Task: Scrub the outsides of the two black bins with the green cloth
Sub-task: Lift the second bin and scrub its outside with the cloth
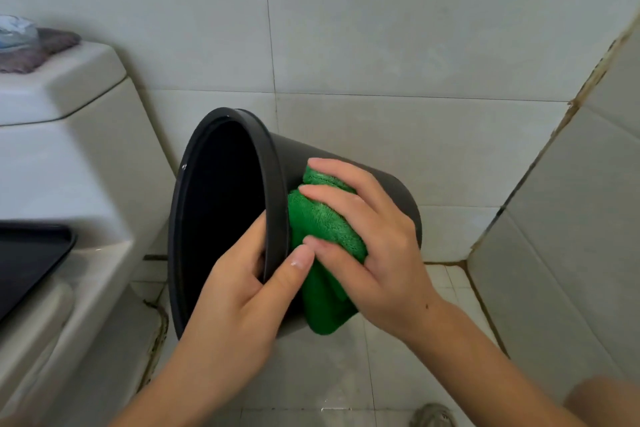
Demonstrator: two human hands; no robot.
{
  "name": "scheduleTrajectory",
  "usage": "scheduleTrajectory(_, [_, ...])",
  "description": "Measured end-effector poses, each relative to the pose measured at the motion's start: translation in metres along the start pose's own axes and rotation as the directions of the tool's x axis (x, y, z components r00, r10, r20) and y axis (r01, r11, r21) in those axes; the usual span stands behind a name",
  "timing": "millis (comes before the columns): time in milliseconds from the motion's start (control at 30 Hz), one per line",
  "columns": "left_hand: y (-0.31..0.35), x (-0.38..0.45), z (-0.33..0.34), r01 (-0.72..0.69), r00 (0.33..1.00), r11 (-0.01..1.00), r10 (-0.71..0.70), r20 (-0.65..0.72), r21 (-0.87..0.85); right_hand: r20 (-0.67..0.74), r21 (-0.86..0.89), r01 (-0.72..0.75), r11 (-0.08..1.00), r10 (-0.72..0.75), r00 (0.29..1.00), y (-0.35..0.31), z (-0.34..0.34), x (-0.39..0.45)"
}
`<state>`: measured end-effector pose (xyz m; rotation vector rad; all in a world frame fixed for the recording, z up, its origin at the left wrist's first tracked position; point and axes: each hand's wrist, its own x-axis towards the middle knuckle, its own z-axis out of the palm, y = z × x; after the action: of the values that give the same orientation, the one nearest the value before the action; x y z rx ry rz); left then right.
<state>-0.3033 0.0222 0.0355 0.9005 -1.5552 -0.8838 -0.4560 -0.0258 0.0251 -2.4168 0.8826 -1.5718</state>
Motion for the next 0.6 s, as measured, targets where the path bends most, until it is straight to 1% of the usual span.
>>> scheduleTrajectory(33, [0.0,0.0,0.0,-0.003,1.0,1.0,0.003,0.006,0.002,0.034,-0.023,0.033,0.999,-0.032,0.999,0.003,-0.003,0.001])
scheduleTrajectory(67, [0.0,0.0,0.0,-0.006,1.0,1.0,0.006,0.016,0.004,0.048,-0.04,0.026,0.999,-0.024,0.999,0.008,-0.005,0.003])
scheduleTrajectory(100, [0.0,-0.001,0.001,-0.008,1.0,1.0,0.008,0.027,0.003,0.044,-0.044,-0.028,0.999,0.03,0.999,0.014,-0.007,0.004])
scheduleTrajectory(167, [0.0,-0.002,0.003,-0.008,0.999,1.0,0.009,0.035,-0.006,0.01,-0.019,-0.189,0.982,0.189,0.982,0.024,-0.011,0.008])
scheduleTrajectory(200, [0.0,-0.003,0.004,-0.01,0.999,1.0,0.01,0.037,-0.01,-0.008,-0.007,-0.231,0.973,0.231,0.973,0.025,-0.011,0.009])
scheduleTrajectory(233, [0.001,-0.004,0.004,-0.014,0.999,1.0,0.014,0.036,-0.008,-0.02,-0.003,-0.231,0.973,0.23,0.973,0.024,-0.011,0.009])
scheduleTrajectory(267, [0.001,-0.004,0.004,-0.025,0.999,1.0,0.025,0.031,0.0,-0.021,-0.011,-0.19,0.982,0.19,0.982,0.02,-0.01,0.006])
scheduleTrajectory(367, [0.001,-0.001,0.001,-0.05,0.999,0.999,0.05,0.009,-0.005,0.038,-0.06,0.045,0.997,-0.043,0.998,0.003,-0.006,-0.006])
scheduleTrajectory(433, [0.002,0.0,0.001,-0.045,0.999,0.999,0.046,0.016,-0.007,0.064,-0.069,0.117,0.991,-0.112,0.992,-0.001,-0.004,-0.013])
scheduleTrajectory(500, [0.002,0.0,0.001,-0.034,0.999,0.999,0.034,0.038,0.007,0.079,-0.095,0.12,0.988,-0.113,0.99,0.003,-0.005,-0.013])
scheduleTrajectory(533, [0.002,0.0,0.002,-0.034,0.998,0.999,0.033,0.044,0.018,0.086,-0.109,0.1,0.989,-0.091,0.992,0.005,-0.006,-0.011])
scheduleTrajectory(600, [0.003,0.0,0.002,-0.043,0.998,0.998,0.042,0.043,0.036,0.071,-0.096,0.013,0.995,-0.007,0.997,0.008,-0.009,-0.001])
